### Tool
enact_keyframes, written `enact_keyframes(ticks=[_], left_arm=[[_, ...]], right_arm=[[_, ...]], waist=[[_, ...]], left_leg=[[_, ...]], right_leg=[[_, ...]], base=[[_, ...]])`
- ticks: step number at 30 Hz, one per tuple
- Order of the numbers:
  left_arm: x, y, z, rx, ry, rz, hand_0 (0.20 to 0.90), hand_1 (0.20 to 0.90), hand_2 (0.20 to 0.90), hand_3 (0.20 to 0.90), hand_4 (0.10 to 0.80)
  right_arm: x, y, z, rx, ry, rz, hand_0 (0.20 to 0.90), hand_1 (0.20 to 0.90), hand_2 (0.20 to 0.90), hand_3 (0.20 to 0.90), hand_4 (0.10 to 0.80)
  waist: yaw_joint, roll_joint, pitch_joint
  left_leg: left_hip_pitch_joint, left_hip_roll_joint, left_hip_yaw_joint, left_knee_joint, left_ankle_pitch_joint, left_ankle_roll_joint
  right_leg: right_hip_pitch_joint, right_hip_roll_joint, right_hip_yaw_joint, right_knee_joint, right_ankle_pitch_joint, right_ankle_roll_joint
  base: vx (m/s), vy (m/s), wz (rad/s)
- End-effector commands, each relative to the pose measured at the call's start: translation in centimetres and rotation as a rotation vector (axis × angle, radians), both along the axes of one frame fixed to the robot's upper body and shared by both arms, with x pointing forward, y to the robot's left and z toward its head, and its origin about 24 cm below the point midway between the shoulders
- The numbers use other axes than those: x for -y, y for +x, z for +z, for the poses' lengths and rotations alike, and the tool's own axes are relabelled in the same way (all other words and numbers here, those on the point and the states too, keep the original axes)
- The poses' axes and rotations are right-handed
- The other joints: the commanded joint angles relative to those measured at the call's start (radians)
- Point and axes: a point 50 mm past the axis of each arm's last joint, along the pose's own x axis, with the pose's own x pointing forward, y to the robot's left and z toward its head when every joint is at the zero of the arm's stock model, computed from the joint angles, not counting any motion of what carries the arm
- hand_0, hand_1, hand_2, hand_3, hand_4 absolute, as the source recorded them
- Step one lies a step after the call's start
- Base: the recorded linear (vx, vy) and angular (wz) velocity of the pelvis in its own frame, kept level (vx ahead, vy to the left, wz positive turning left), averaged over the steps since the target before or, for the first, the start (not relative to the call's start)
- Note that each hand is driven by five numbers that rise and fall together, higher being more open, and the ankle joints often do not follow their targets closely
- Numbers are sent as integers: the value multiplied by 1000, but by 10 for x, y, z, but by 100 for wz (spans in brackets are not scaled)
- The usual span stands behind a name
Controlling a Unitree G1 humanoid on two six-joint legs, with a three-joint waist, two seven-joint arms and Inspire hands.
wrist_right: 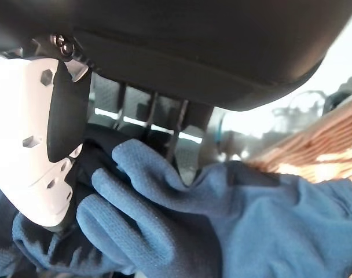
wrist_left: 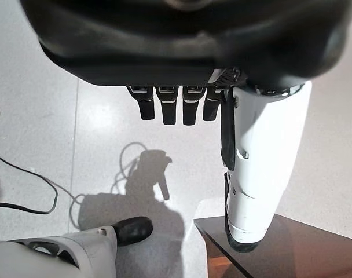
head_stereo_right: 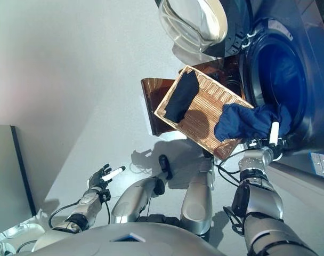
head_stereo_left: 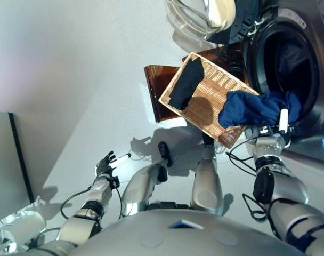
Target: Pick up the clothes and place them into the washing machine
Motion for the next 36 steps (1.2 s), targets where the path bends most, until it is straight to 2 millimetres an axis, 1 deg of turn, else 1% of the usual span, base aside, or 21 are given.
enact_keyframes(ticks=[1,8,10,13,14,15,20,21,22,23,26,29,32,34,36], left_arm=[[-5,-17,-6,-42,22,37,900,900,900,900,800],[6,-12,-5,-21,7,-11,900,900,900,900,800],[10,-11,-4,-15,0,-22,900,900,900,900,800],[11,-8,-4,-7,-2,-27,900,900,900,900,800],[11,-9,-4,-7,-1,-27,900,900,900,900,800],[10,-7,-3,-4,1,-22,900,900,900,900,800],[5,-8,-3,-11,11,6,900,900,900,900,800],[4,-8,-3,-12,12,6,900,900,900,900,800],[2,-9,-4,-22,21,9,900,900,900,900,800],[1,-10,-4,-30,26,9,900,900,900,900,800],[-5,-10,-3,-34,40,15,900,900,900,900,800],[-10,-10,-2,-30,51,18,900,900,900,900,800],[-13,-13,-3,-42,61,13,900,900,900,900,800],[-15,-12,-2,-39,72,3,900,900,900,900,800],[-17,-12,-1,-33,80,-1,900,900,900,900,800]], right_arm=[[47,5,53,18,-206,-61,200,200,200,200,300],[47,15,64,-63,-311,41,200,200,200,200,300],[45,14,59,-78,-311,55,200,200,200,200,300],[37,12,47,-119,-299,88,200,200,200,200,300],[37,12,47,-119,-299,88,200,200,200,200,300],[33,11,40,-147,-296,114,200,200,200,200,300],[17,13,28,-82,-221,108,200,200,200,200,300],[16,13,28,-82,-220,108,200,200,200,200,300],[6,13,17,-125,-220,165,200,200,200,200,300],[1,12,11,-171,-236,220,200,200,200,200,300],[-5,13,6,-211,-268,291,200,200,200,200,300],[-6,13,7,-175,-255,278,200,200,200,200,300],[-7,16,10,-140,-244,264,200,200,200,200,300],[-4,18,14,-169,-273,283,200,200,200,200,300],[1,24,25,-177,-323,304,200,200,200,200,300]], waist=[[8,55,12],[4,88,16],[5,90,15],[6,85,8],[6,84,8],[10,80,2],[14,57,-8],[13,56,-7],[17,40,-13],[17,29,-13],[23,-2,-18],[29,-21,-21],[36,-29,-24],[46,-27,-26],[53,-17,-27]], left_leg=[[-34,82,-81,1,65,-157],[-35,82,-79,-18,88,-161],[-33,82,-81,-21,90,-161],[-34,82,-88,-19,88,-160],[-35,82,-88,-18,88,-160],[-37,80,-92,-13,84,-160],[-36,76,-105,3,71,-159],[-36,76,-105,4,71,-159],[-33,76,-107,9,66,-157],[-23,77,-108,15,55,-157],[-18,81,-112,33,50,-155],[-9,83,-119,39,46,-155],[-6,81,-122,46,41,-152],[-8,79,-120,51,37,-150],[-11,78,-114,49,40,-149]], right_leg=[[37,28,-84,151,-136,11],[26,29,-81,156,-133,8],[27,31,-82,155,-134,6],[33,32,-88,153,-134,2],[33,32,-89,153,-134,2],[37,31,-92,151,-134,2],[57,20,-103,139,-126,4],[58,20,-104,138,-126,4],[68,18,-104,131,-122,3],[81,16,-106,128,-126,5],[104,10,-112,115,-115,5],[124,7,-123,109,-115,3],[132,6,-126,107,-117,2],[128,4,-124,110,-117,2],[118,4,-121,116,-118,2]], base=[[28,1,-39],[8,-7,-8],[0,0,0],[0,0,0],[0,0,0],[0,0,0],[12,8,4],[24,18,10],[41,24,10],[42,17,10],[12,-1,1],[15,-11,5],[1,9,15],[0,0,0],[-19,8,0]])
